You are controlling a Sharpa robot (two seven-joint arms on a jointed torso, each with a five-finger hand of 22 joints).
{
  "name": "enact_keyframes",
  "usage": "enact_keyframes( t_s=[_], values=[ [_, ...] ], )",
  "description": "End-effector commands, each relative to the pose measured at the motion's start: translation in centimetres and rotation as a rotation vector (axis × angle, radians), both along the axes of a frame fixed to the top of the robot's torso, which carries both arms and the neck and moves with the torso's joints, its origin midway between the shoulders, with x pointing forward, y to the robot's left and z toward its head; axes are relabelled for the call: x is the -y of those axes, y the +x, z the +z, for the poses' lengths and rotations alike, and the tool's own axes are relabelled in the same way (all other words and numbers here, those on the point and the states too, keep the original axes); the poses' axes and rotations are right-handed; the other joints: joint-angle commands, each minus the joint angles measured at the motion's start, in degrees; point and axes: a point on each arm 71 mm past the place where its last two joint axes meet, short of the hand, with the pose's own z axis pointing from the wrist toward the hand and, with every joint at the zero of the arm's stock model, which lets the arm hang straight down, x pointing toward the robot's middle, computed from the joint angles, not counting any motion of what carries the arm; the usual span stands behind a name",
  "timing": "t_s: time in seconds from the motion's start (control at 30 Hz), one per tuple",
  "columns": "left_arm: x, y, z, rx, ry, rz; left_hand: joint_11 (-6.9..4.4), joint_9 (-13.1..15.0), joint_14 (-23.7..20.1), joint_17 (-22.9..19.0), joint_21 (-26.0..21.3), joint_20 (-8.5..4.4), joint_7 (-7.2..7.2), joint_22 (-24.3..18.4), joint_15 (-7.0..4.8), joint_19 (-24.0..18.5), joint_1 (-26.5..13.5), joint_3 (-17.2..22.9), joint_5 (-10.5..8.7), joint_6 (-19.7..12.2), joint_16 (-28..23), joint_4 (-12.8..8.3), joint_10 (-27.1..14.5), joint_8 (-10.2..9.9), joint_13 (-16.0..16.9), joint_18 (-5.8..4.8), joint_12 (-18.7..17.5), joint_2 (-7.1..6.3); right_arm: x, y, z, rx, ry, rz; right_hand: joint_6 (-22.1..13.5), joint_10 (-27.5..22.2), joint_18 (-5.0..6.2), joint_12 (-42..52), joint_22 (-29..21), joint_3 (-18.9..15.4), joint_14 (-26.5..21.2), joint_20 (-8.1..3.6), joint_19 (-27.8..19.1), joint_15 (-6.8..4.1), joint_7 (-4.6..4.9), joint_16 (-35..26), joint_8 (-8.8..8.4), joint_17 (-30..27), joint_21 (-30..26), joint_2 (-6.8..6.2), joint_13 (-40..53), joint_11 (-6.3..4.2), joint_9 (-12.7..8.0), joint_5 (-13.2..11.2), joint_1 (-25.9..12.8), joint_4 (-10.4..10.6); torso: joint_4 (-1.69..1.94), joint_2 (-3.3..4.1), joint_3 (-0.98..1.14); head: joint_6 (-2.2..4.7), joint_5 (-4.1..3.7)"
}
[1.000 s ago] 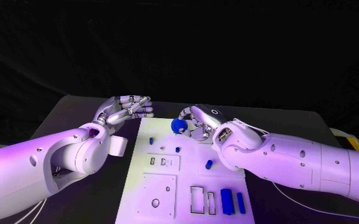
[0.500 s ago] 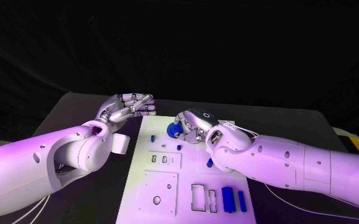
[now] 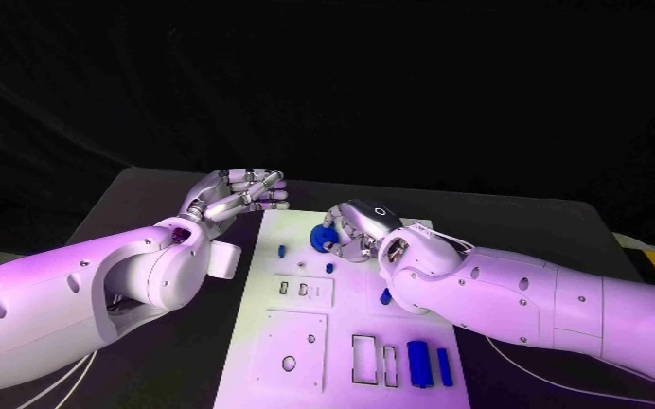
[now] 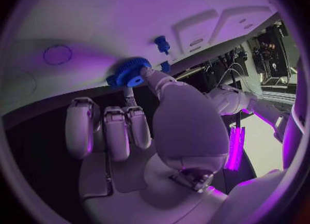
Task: Assemble the parts on the task board
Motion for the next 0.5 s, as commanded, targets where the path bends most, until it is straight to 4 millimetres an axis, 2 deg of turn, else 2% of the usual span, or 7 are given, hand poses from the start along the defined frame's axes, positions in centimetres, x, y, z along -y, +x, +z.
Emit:
enact_keyframes(
  t_s=[0.03, 0.13, 0.27, 0.33, 0.37, 0.43, 0.5],
  values=[
    [0.26, -0.04, 0.12, 0.001, -0.010, -0.022, -0.07, -0.1, 0.2, 0.1, 0.3, -0.07, 0.15, 0.1, -0.05, 0.2, 0.1, 0.4, -0.33, 0.1, -0.3, 0.0, -0.4, -0.2, -0.1, 0.70, -0.2, -0.39, 0.07, 0.06, -0.32, -0.008, -0.035, -0.007, -0.7, 1.3, -1.02, -0.5, 2.0, 0.4, 5.5, 0.29, 0.1, -0.26, 0.33, 0.2, -0.03, 12.7, 0.0, -0.33, 9.1, 0.06, 0.3, -0.4, -0.7, 0.0, -0.12, 0.00, 0.09, 0.01, 0.05],
    [0.25, -0.04, 0.11, 0.001, -0.010, -0.022, -0.06, -0.1, 0.1, 0.1, 0.3, -0.06, 0.17, 0.0, -0.03, 0.1, 0.1, 0.4, -0.33, 0.0, -0.4, 0.0, -0.4, -0.2, -0.1, 0.69, -0.2, -0.41, 0.09, 0.13, -0.36, -0.010, -0.035, -0.008, -3.6, 0.6, -1.01, -1.1, 2.0, 0.5, 5.5, 0.72, 0.0, 0.35, 1.21, 0.2, -2.13, 12.6, -0.2, -1.09, 8.4, 0.82, -0.3, -0.9, -1.5, 0.0, -0.17, -0.01, 0.07, 0.05, 0.08],
    [0.25, -0.03, 0.11, 0.000, -0.010, -0.022, -0.06, -0.1, 0.1, 0.1, 0.3, -0.06, 0.17, 0.0, -0.03, 0.1, 0.1, 0.4, -0.33, 0.0, -0.4, 0.0, -0.4, -0.2, -0.1, 0.69, -0.2, -0.41, 0.01, 0.15, -0.42, -0.021, -0.032, -0.001, -6.8, 0.0, -1.00, -1.6, 2.1, -1.8, 5.5, 1.70, -0.1, 1.37, 2.35, 0.2, -4.69, 12.7, -0.3, -1.81, 7.9, 1.91, -1.1, -1.0, -3.7, 1.4, -0.08, -0.03, 0.03, 0.15, -0.09],
    [0.25, -0.03, 0.10, 0.000, -0.010, -0.022, -0.06, -0.1, 0.1, 0.1, 0.3, -0.06, 0.17, 0.0, -0.03, 0.1, 0.1, 0.4, -0.33, 0.0, -0.4, 0.0, -0.4, -0.2, -0.1, 0.69, -0.2, -0.41, 0.00, 0.14, -0.47, -0.032, -0.029, 0.004, -7.1, -0.1, -0.97, -1.6, 2.3, -4.6, 5.5, 2.10, 0.0, 1.76, 2.65, 0.2, -5.54, 12.7, -0.3, -1.48, 7.9, 2.22, -1.2, -1.2, -5.3, 3.2, -0.01, -0.02, 0.02, 0.19, -0.14],
    [0.25, -0.03, 0.10, 0.000, -0.010, -0.022, -0.05, -0.1, 0.1, 0.1, 0.3, -0.06, 0.18, 0.0, -0.02, 0.1, 0.1, 0.4, -0.34, 0.0, -0.4, 0.0, -0.4, -0.3, -0.1, 0.69, -0.2, -0.43, 0.03, 0.13, -0.48, -0.037, -0.026, 0.005, -6.8, -0.1, -0.97, -1.6, 2.3, -6.4, 5.5, 2.21, 0.0, 1.80, 2.67, 0.3, -5.71, 12.8, -0.3, -0.99, 7.9, 2.25, -1.2, -0.8, -6.7, 4.9, 0.04, -0.03, 0.00, 0.21, -0.17],
    [0.23, -0.02, 0.10, -0.001, -0.009, -0.021, -0.05, -0.1, 0.1, 0.1, 0.3, -0.06, 0.18, 0.0, -0.02, 0.1, 0.1, 0.4, -0.34, 0.0, -0.4, 0.0, -0.4, -0.3, -0.1, 0.69, -0.2, -0.43, 0.16, 0.08, -0.49, -0.045, -0.020, 0.007, -6.4, 0.0, -0.99, -1.5, 2.5, -8.4, 5.5, 2.26, 0.0, 1.77, 2.60, 0.3, -5.86, 12.9, -0.2, -0.37, 8.0, 2.28, -1.2, -0.2, -8.0, 6.8, 0.07, -0.04, -0.01, 0.20, -0.17],
    [0.20, -0.01, 0.09, -0.001, -0.008, -0.018, -0.04, -0.1, 0.1, 0.1, 0.3, -0.06, 0.19, 0.0, -0.01, 0.1, 0.1, 0.4, -0.34, 0.0, -0.4, 0.0, -0.4, -0.3, -0.1, 0.68, -0.2, -0.43, 0.39, 0.01, -0.45, -0.049, -0.011, 0.006, -6.0, 0.1, -0.97, -1.4, 2.5, -9.3, 5.5, 2.23, 0.0, 1.74, 2.52, 0.3, -5.85, 13.0, -0.2, -0.04, 8.1, 2.21, -1.1, 0.0, -8.2, 7.6, 0.05, -0.05, -0.01, 0.18, -0.20]
  ],
)
